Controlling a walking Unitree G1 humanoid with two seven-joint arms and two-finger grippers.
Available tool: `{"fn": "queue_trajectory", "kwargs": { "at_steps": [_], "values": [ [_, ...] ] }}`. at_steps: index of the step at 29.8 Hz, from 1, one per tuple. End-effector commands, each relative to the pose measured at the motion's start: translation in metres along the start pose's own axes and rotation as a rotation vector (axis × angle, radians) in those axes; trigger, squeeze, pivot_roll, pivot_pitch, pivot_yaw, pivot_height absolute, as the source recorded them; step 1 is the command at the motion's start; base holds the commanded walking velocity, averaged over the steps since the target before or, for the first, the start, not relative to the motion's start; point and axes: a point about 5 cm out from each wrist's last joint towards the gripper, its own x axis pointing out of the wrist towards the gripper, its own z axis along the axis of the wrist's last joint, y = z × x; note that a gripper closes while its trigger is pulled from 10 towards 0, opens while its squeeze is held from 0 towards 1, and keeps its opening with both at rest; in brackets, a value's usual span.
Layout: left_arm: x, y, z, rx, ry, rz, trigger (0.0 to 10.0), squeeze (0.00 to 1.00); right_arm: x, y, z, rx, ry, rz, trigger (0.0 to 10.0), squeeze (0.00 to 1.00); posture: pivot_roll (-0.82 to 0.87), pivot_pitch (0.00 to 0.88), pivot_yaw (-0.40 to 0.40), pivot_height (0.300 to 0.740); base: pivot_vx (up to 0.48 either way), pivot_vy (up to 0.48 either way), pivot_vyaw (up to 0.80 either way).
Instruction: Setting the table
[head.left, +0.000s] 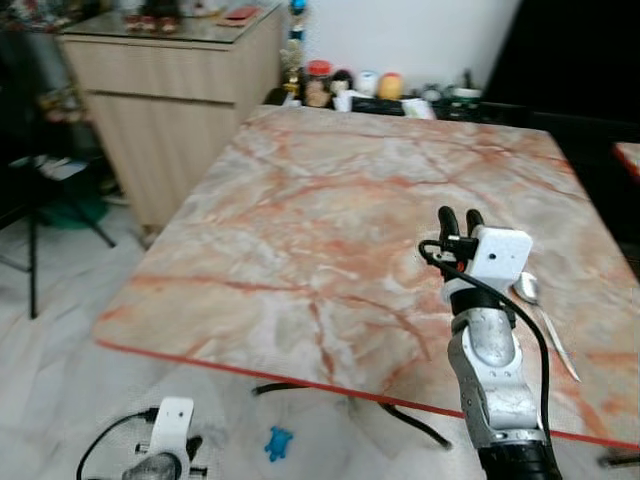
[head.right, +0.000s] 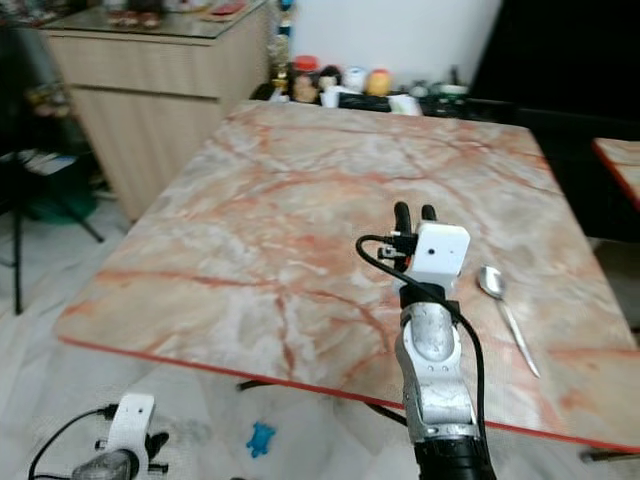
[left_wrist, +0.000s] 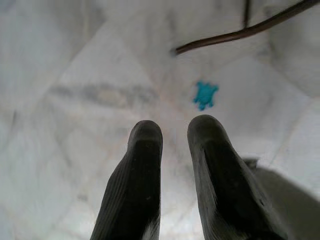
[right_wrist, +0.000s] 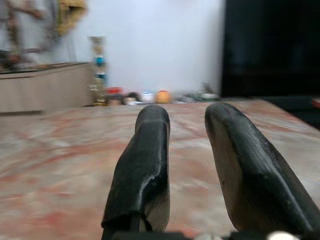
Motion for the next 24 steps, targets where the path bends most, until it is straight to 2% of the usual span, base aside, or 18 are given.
{"fn": "queue_trajectory", "kwargs": {
  "at_steps": [1, 4, 11, 19, 24],
  "values": [
    [-0.001, -0.004, -0.007, 0.011, 0.026, -0.011, 10.0, 0.0, -0.001, -0.005, -0.002, -0.015, 0.017, -0.013, 10.0, 0.0, 0.1, 0.0, -0.04, 0.74, 0.0, 0.0, 0.0],
    [-0.001, -0.004, -0.007, 0.012, 0.027, -0.012, 10.0, 0.0, -0.001, -0.007, -0.004, -0.027, 0.029, -0.016, 10.0, 0.0, 0.1, 0.0, -0.041, 0.74, 0.0, 0.0, 0.0],
    [-0.001, -0.003, -0.009, 0.037, 0.035, -0.009, 10.0, 0.0, -0.002, -0.022, -0.012, -0.083, 0.093, -0.059, 10.0, 0.0, 0.1, 0.0, -0.041, 0.74, 0.0, 0.0, 0.0],
    [-0.001, -0.002, -0.009, 0.044, 0.036, -0.006, 10.0, 0.0, -0.001, -0.024, -0.015, -0.091, 0.122, -0.05, 10.0, 0.0, 0.1, 0.0, -0.041, 0.74, 0.0, -0.402, 0.0],
    [-0.002, -0.002, -0.01, 0.053, 0.041, -0.003, 10.0, 0.0, -0.001, -0.022, -0.017, -0.087, 0.132, -0.041, 10.0, 0.0, 0.1, 0.0, -0.041, 0.74, 0.0, -0.111, 0.0]
  ]
}}
